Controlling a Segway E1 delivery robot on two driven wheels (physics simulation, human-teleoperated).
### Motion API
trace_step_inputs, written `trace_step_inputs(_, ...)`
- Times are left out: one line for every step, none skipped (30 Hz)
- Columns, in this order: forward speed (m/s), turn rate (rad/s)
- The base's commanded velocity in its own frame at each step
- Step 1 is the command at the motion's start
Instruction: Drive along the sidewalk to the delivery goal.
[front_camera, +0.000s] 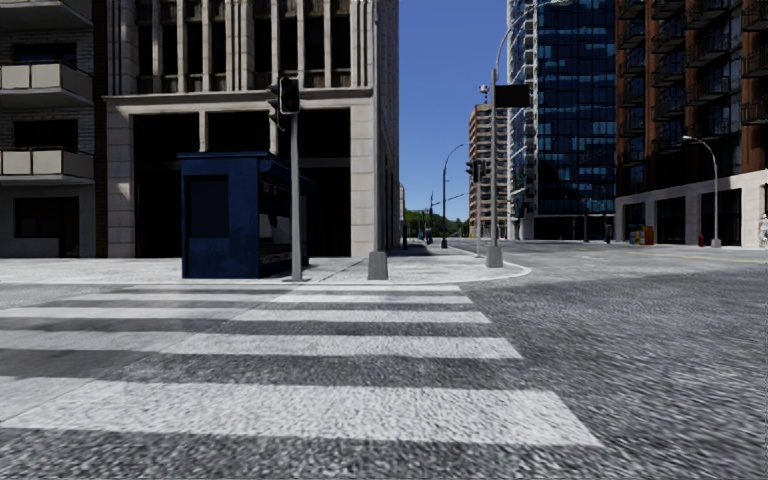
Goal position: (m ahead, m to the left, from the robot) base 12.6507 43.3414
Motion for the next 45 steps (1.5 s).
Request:
trace_step_inputs(1.39,0.00)
trace_step_inputs(1.39,0.00)
trace_step_inputs(1.39,0.00)
trace_step_inputs(1.39,0.00)
trace_step_inputs(1.39,0.00)
trace_step_inputs(1.39,0.00)
trace_step_inputs(1.39,0.00)
trace_step_inputs(1.39,0.00)
trace_step_inputs(1.39,0.00)
trace_step_inputs(1.39,0.00)
trace_step_inputs(1.39,0.00)
trace_step_inputs(1.42,0.00)
trace_step_inputs(1.69,0.00)
trace_step_inputs(1.69,0.00)
trace_step_inputs(2.00,0.00)
trace_step_inputs(2.00,0.00)
trace_step_inputs(2.00,0.00)
trace_step_inputs(2.00,0.00)
trace_step_inputs(2.00,0.00)
trace_step_inputs(2.00,-0.03)
trace_step_inputs(2.00,-0.18)
trace_step_inputs(2.00,-0.18)
trace_step_inputs(2.00,-0.27)
trace_step_inputs(2.00,-0.29)
trace_step_inputs(2.00,-0.30)
trace_step_inputs(2.00,-0.30)
trace_step_inputs(2.00,-0.30)
trace_step_inputs(2.00,-0.30)
trace_step_inputs(2.00,-0.30)
trace_step_inputs(2.00,-0.30)
trace_step_inputs(2.00,-0.30)
trace_step_inputs(2.00,-0.30)
trace_step_inputs(2.00,-0.30)
trace_step_inputs(2.00,-0.30)
trace_step_inputs(2.00,-0.30)
trace_step_inputs(2.00,-0.30)
trace_step_inputs(2.00,-0.24)
trace_step_inputs(2.00,-0.24)
trace_step_inputs(2.00,-0.04)
trace_step_inputs(2.00,0.00)
trace_step_inputs(2.00,0.00)
trace_step_inputs(2.00,0.00)
trace_step_inputs(2.00,0.00)
trace_step_inputs(2.00,0.00)
trace_step_inputs(2.00,0.00)
